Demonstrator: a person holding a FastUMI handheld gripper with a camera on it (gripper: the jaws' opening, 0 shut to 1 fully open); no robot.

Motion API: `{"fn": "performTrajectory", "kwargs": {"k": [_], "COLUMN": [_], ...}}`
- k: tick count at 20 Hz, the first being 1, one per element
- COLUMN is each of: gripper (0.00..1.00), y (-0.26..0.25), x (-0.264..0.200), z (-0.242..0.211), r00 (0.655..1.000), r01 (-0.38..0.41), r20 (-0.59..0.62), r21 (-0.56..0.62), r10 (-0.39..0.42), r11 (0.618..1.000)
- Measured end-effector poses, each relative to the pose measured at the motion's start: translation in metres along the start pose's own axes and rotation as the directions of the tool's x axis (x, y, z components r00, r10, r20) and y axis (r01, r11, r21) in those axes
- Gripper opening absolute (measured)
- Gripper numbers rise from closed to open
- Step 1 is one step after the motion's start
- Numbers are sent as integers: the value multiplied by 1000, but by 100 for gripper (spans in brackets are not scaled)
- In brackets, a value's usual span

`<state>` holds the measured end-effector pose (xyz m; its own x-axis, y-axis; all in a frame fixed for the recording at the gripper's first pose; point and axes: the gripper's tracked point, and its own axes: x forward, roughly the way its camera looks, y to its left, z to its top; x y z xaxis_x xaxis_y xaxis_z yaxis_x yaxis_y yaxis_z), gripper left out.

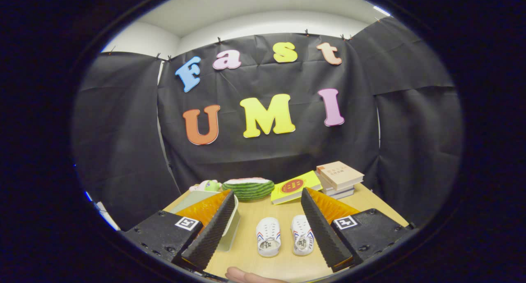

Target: Open the storage box then place both shoes into the box .Put the left shoe in first, then the right shoe, with the right side of both shoes facing outward in a uniform manner.

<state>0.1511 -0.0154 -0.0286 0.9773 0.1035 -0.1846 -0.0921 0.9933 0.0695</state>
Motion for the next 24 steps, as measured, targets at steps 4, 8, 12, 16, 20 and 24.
{"fn": "performTrajectory", "kwargs": {"k": [4, 8, 12, 16, 20, 24], "gripper": [100, 99, 99, 99, 98, 99], "y": [2, 22, 50, 79, 101, 110], "x": [56, 110, 151, 184, 202, 233], "z": [-19, -61, -99, -140, -172, -189], "r00": [991, 934, 827, 664, 489, 443], "r01": [-77, -220, -344, -391, -370, -319], "r20": [-103, -252, -360, -444, -476, -458], "r21": [78, 158, 286, 479, 645, 723], "r10": [85, 255, 433, 602, 731, 771], "r11": [994, 963, 894, 786, 669, 613]}}
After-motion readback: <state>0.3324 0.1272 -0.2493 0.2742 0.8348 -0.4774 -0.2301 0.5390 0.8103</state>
